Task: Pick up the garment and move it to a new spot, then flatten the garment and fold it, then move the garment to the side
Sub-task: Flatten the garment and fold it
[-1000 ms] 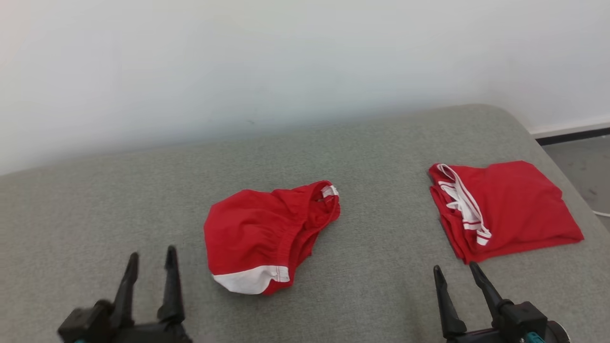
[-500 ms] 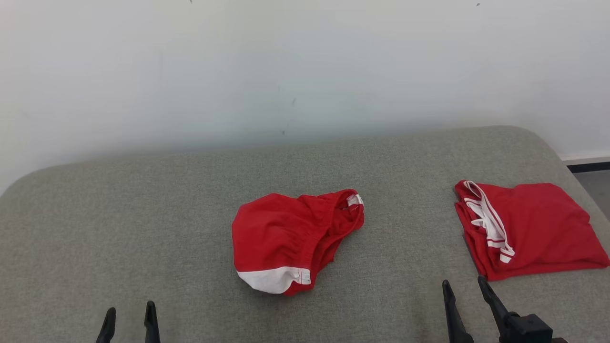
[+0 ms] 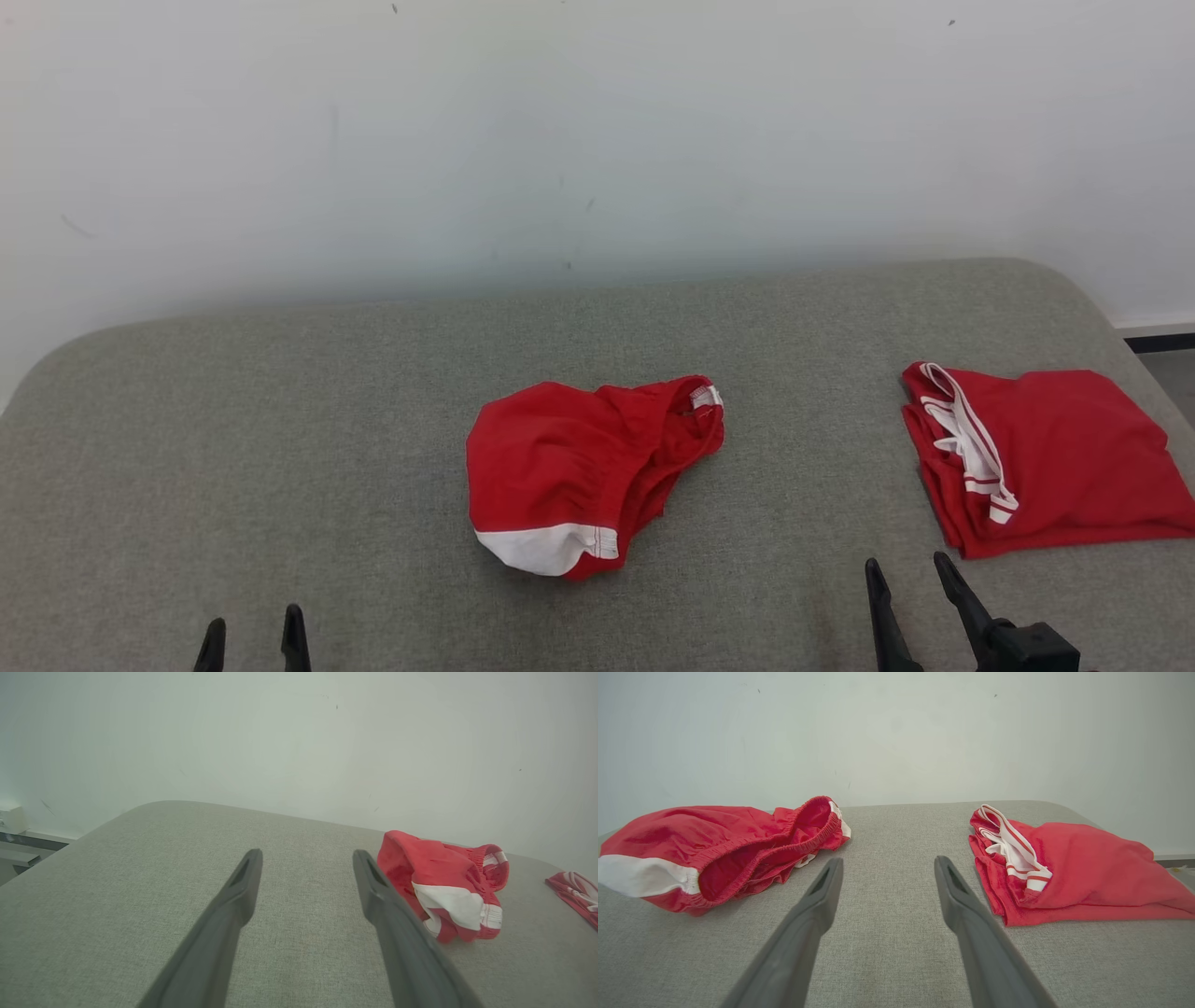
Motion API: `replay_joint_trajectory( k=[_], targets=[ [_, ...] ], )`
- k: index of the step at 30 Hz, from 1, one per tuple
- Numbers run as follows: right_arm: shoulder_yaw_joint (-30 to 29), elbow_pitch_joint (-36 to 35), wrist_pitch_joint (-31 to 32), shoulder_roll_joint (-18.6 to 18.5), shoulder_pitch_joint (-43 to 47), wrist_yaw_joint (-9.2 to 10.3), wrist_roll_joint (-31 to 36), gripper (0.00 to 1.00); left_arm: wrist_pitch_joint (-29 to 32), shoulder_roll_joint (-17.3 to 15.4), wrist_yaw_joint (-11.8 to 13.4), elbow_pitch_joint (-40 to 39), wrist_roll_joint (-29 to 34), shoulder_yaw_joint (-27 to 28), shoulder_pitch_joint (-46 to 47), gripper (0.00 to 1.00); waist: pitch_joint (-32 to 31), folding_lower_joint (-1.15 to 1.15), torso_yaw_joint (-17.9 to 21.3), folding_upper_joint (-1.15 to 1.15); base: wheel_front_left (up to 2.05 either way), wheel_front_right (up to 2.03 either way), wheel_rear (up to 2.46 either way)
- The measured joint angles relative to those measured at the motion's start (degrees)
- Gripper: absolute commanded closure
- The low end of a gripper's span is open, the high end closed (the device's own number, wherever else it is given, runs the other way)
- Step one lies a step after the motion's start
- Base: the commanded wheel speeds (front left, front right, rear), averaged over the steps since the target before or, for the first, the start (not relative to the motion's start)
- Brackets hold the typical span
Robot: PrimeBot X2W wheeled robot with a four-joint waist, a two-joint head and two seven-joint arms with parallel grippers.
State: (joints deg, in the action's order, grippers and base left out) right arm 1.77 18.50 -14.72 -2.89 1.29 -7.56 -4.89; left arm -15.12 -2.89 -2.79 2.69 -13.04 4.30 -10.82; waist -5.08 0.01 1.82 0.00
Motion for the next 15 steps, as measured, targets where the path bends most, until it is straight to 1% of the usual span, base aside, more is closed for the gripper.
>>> replay_joint_trajectory(
  k=[15],
  targets=[
    [0.48,0.04,-0.13,0.01,0.01,0.0,-0.73,0.0,0.0,0.0,0.81,0.16,-0.1,-1.77,0.05,0.0,0.44,0.0,-0.41,0.0,0.0,0.0,0.0]
  ],
)
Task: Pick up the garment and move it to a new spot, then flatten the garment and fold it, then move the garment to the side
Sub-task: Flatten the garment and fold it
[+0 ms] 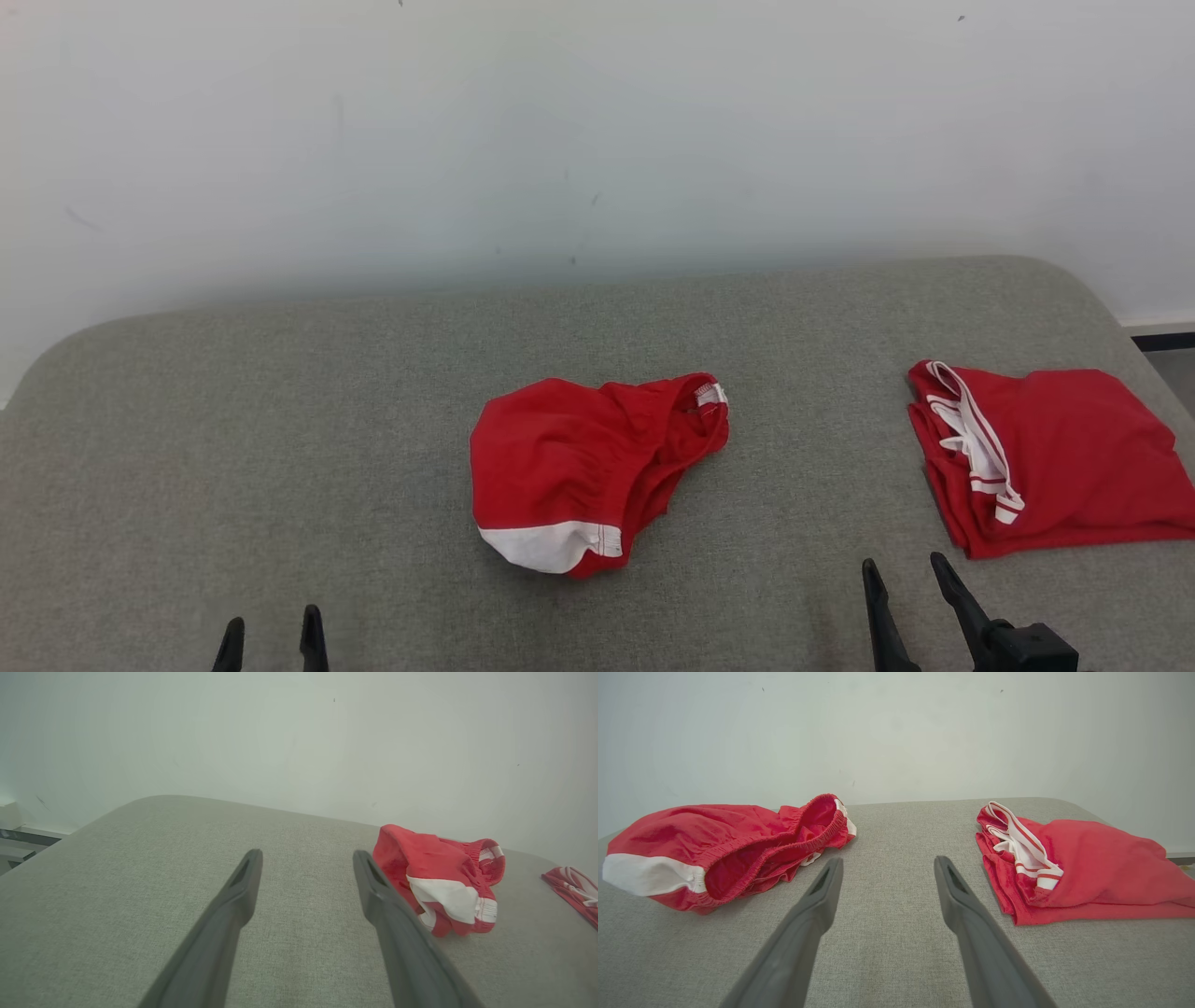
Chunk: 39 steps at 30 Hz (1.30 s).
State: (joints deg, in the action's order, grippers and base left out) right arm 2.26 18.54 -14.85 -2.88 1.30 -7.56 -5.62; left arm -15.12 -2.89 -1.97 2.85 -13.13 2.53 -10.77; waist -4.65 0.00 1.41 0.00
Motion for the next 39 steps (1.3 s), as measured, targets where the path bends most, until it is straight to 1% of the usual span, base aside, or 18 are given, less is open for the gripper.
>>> replay_joint_trajectory(
  k=[3,9,15,19,21,23,24,28,30,32,33,36,38,39],
  targets=[
    [0.03,0.0,-0.03,0.0,-0.02,0.0,0.0,0.0,0.0,-0.01,-0.12,0.59,0.59,-0.78,0.61,0.0,0.04,0.0,-0.02,0.0,0.0,0.0,0.0],
    [0.51,0.1,-0.05,0.0,-0.14,0.0,0.0,0.0,0.16,-0.56,-2.18,1.9,3.14,-4.34,7.78,0.0,0.15,0.0,0.49,0.0,0.0,0.0,0.0],
    [1.11,0.34,-0.07,-0.01,-0.26,0.0,0.0,0.0,6.75,-1.38,-4.64,5.23,3.11,-11.44,16.78,0.0,0.4,-0.01,1.97,0.0,0.0,0.0,0.0],
    [1.6,0.35,-0.08,0.0,-0.49,0.0,0.0,0.0,11.94,-1.32,-5.16,10.02,1.69,-18.08,21.91,0.0,0.8,-0.01,3.46,0.0,0.0,0.0,0.0],
    [1.88,0.34,-0.09,0.0,-0.69,0.0,0.0,0.0,13.01,-1.16,-5.35,12.57,0.78,-20.64,23.56,0.0,1.08,-0.01,4.3,0.0,0.0,0.0,0.0],
    [2.05,0.11,-0.11,0.01,-1.01,0.0,0.01,0.0,13.17,-0.96,-5.47,15.51,0.02,-21.89,25.35,0.0,1.44,-0.01,5.17,0.0,0.0,0.0,0.0],
    [2.0,-0.1,-0.11,-0.02,-1.29,0.0,0.08,0.0,14.11,-0.79,-5.44,19.15,0.09,-23.09,26.64,0.0,1.91,-0.01,6.06,0.0,0.0,0.0,0.0],
    [1.81,-0.51,-0.1,-0.01,-1.63,0.0,0.58,0.0,14.83,-0.41,-5.01,25.27,-0.13,-24.8,29.06,0.0,3.04,-0.01,7.82,0.0,0.0,0.0,0.0],
    [1.69,-0.59,-0.07,-0.01,-1.85,0.0,0.7,0.0,15.1,-0.21,-4.49,28.11,-0.15,-25.55,30.48,0.0,3.7,-0.01,8.62,0.0,0.0,0.0,0.0],
    [1.7,-0.63,-0.05,0.0,-2.09,0.0,0.7,0.0,15.04,-0.11,-3.03,30.91,-0.14,-25.72,31.89,0.0,4.39,-0.01,9.38,0.0,0.0,0.0,0.0],
    [1.8,-0.65,-0.05,0.0,-2.25,0.0,0.7,0.0,15.05,-0.11,-2.04,32.36,-0.07,-25.69,32.67,0.0,4.72,-0.01,9.73,0.0,0.0,0.0,0.0],
    [2.16,-0.75,-0.05,-0.01,-2.57,0.0,0.68,0.0,15.41,-0.09,2.81,36.9,1.22,-25.39,34.93,0.0,5.68,-0.01,10.75,0.0,0.0,0.0,0.0],
    [2.33,-0.75,-0.05,0.0,-2.83,0.0,0.62,0.0,16.19,-0.1,4.97,40.47,1.24,-25.29,35.96,0.0,6.56,-0.01,11.59,0.0,0.0,0.0,0.0],
    [2.33,-0.76,-0.05,0.0,-3.03,0.0,0.6,0.0,16.23,-0.07,5.05,41.39,1.2,-25.39,36.39,0.0,6.83,-0.01,11.8,0.0,0.0,0.0,0.0]
  ],
)
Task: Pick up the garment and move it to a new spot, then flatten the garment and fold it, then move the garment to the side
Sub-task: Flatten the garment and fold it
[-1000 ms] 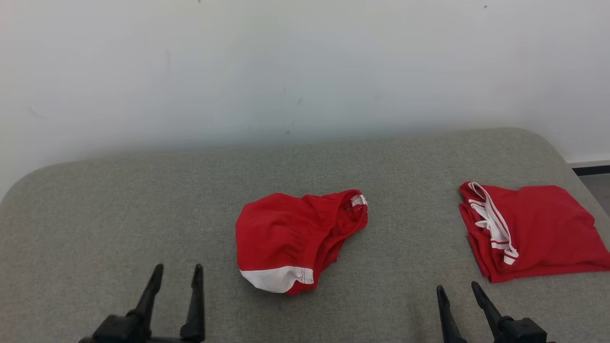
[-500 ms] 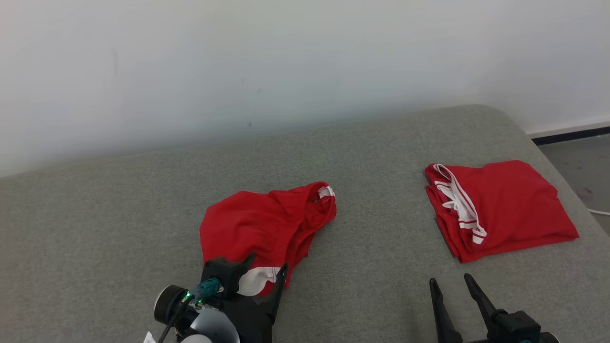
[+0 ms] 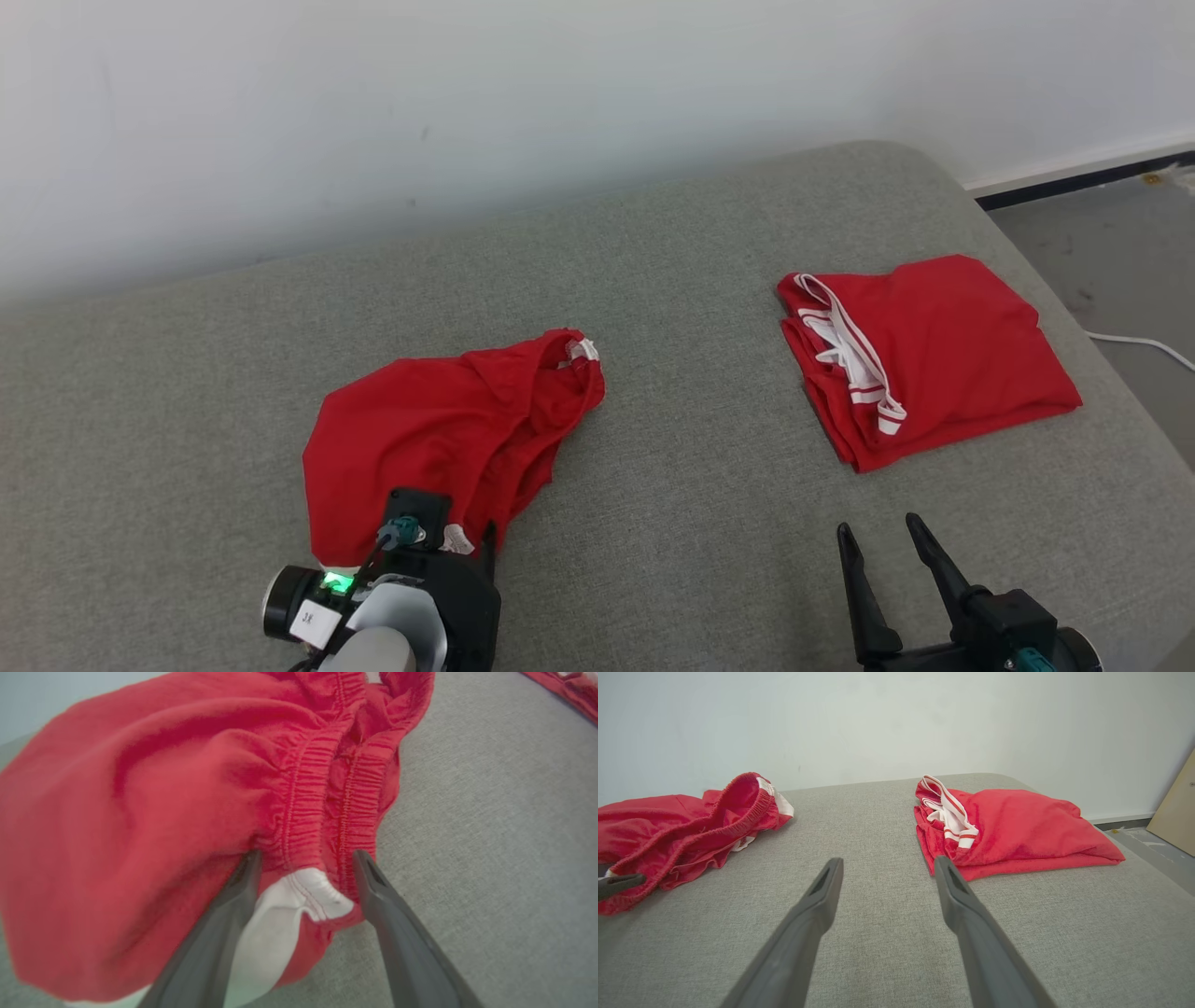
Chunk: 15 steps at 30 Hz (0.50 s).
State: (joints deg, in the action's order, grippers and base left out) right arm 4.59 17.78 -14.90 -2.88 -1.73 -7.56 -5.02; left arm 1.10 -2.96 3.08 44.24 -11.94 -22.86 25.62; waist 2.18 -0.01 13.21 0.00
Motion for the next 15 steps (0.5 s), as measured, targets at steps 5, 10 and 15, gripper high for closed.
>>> replay_joint_trajectory(
  k=[5,10,15],
  targets=[
    [-0.21,0.0,-0.01,-0.01,-0.27,0.0,-0.03,0.0,-0.97,0.1,1.09,2.93,-0.99,0.2,1.52,0.16,0.91,0.0,0.31,0.0,0.0,0.0,0.0],
    [-0.27,0.21,-0.01,-0.01,-0.25,0.0,-0.12,0.0,-3.57,0.09,-0.1,3.75,-2.93,0.14,2.2,1.0,0.39,0.01,-0.32,0.0,0.0,0.0,0.0],
    [0.18,0.55,-0.03,0.0,-0.27,0.0,-0.55,0.0,-6.88,0.08,-2.08,1.76,-6.79,-1.03,4.21,1.0,-0.44,0.01,-1.06,0.0,0.0,0.0,0.0]
  ],
)
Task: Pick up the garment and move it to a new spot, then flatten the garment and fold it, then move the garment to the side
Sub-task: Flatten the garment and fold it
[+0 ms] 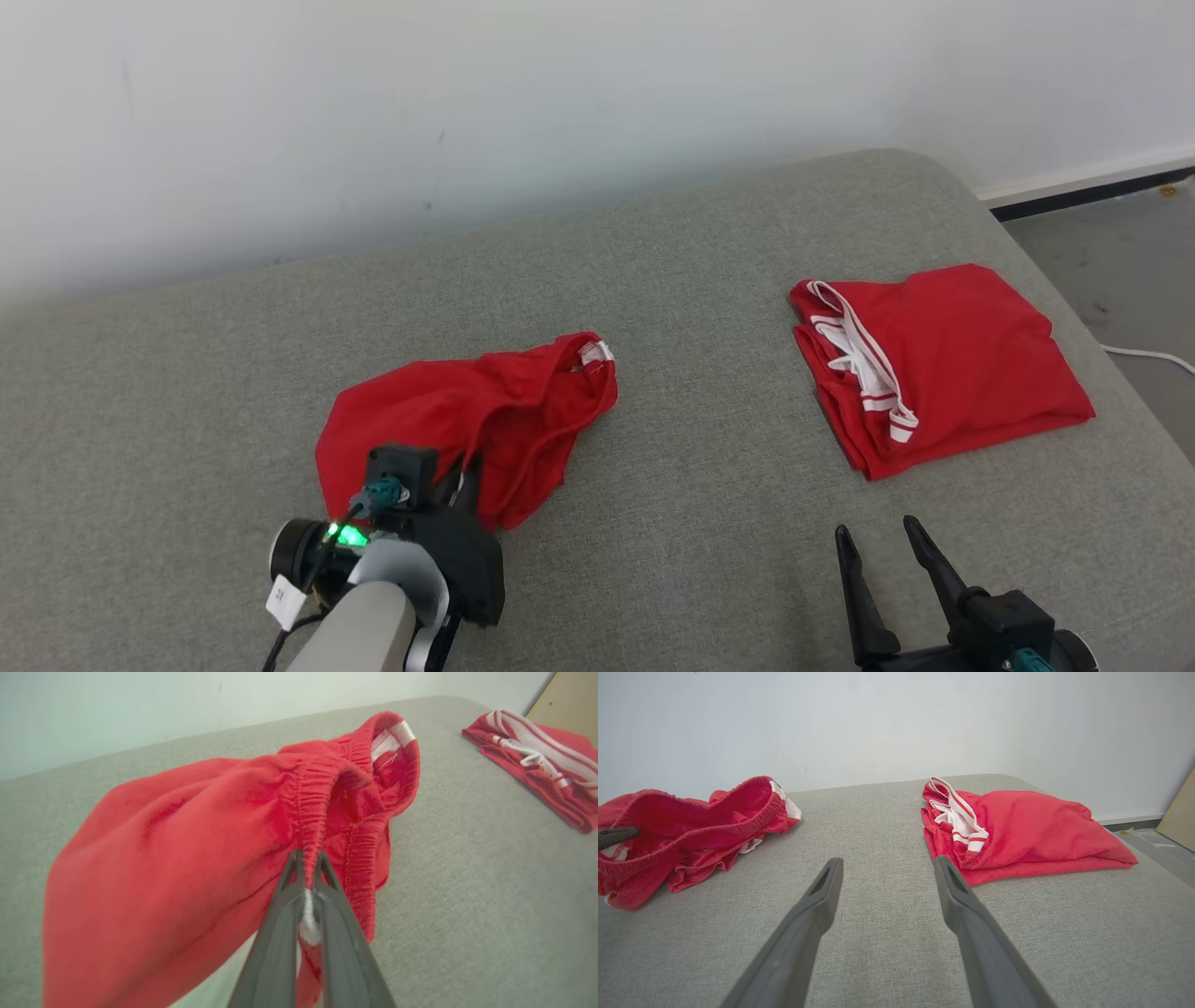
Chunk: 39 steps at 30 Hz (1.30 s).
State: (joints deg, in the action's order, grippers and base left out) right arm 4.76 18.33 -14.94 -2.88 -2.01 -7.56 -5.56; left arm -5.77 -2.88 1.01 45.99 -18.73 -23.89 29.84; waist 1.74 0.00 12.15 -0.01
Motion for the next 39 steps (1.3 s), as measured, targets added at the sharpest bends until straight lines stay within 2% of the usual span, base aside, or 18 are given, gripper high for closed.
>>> replay_joint_trajectory(
  k=[8,15,20,23,25,28,32,37,38,39],
  targets=[
    [0.67,0.58,-0.03,0.0,-0.11,0.0,-0.4,0.0,-5.03,-0.01,-2.01,-9.44,-11.87,-4.97,7.21,1.0,-1.18,0.0,-0.78,0.0,0.0,0.0,0.0],
    [1.33,1.18,-0.03,0.0,-0.3,0.0,-0.41,0.0,-8.26,0.01,-3.1,-18.75,-24.9,-8.47,16.12,1.0,-1.9,0.0,-0.63,0.0,0.0,0.0,0.0],
    [1.42,1.23,-0.04,0.0,-0.31,0.0,-0.54,0.0,-9.13,0.04,-2.97,-26.73,-34.78,-8.1,18.95,1.0,-2.17,0.0,-0.78,0.0,0.0,0.0,0.0],
    [1.51,1.19,-0.04,0.0,-0.3,0.0,-0.73,0.0,-9.35,0.11,-1.86,-29.25,-37.44,-5.87,17.85,1.0,-2.12,0.0,-1.23,0.01,0.0,0.0,0.0],
    [1.47,1.11,-0.04,0.0,-0.29,0.0,-0.93,0.0,-9.34,0.18,-0.52,-27.69,-37.0,-4.72,14.68,1.0,-2.05,0.0,-1.64,0.01,0.0,0.0,0.0],
    [1.7,1.1,-0.04,0.01,-0.28,0.0,-0.99,0.0,-9.34,-0.23,1.2,-22.21,-31.72,-3.11,9.7,1.0,-1.92,0.0,-2.36,0.0,0.0,0.0,0.0],
    [2.16,0.96,-0.04,-0.01,-0.24,0.0,-1.0,0.0,-9.34,-3.66,3.94,-13.59,-24.49,-1.93,3.88,1.0,-1.66,0.0,-3.1,0.0,0.0,0.0,0.0],
    [2.48,1.0,-0.04,0.01,-0.19,0.0,-0.97,0.0,-9.34,-5.14,4.49,-6.68,-21.0,-1.58,1.03,0.99,-1.34,0.0,-3.64,0.0,0.0,0.0,0.0],
    [2.54,1.02,-0.04,0.01,-0.18,0.0,-0.93,0.0,-9.35,-5.24,4.47,-5.35,-20.11,-1.78,0.97,0.75,-1.26,0.0,-3.75,0.01,0.0,0.0,0.0],
    [2.57,1.03,-0.04,0.0,-0.16,0.0,-0.91,0.0,-9.34,-5.37,4.46,-4.02,-19.37,-1.94,0.95,0.45,-1.2,0.0,-3.84,0.0,0.0,0.0,0.0]
  ],
)
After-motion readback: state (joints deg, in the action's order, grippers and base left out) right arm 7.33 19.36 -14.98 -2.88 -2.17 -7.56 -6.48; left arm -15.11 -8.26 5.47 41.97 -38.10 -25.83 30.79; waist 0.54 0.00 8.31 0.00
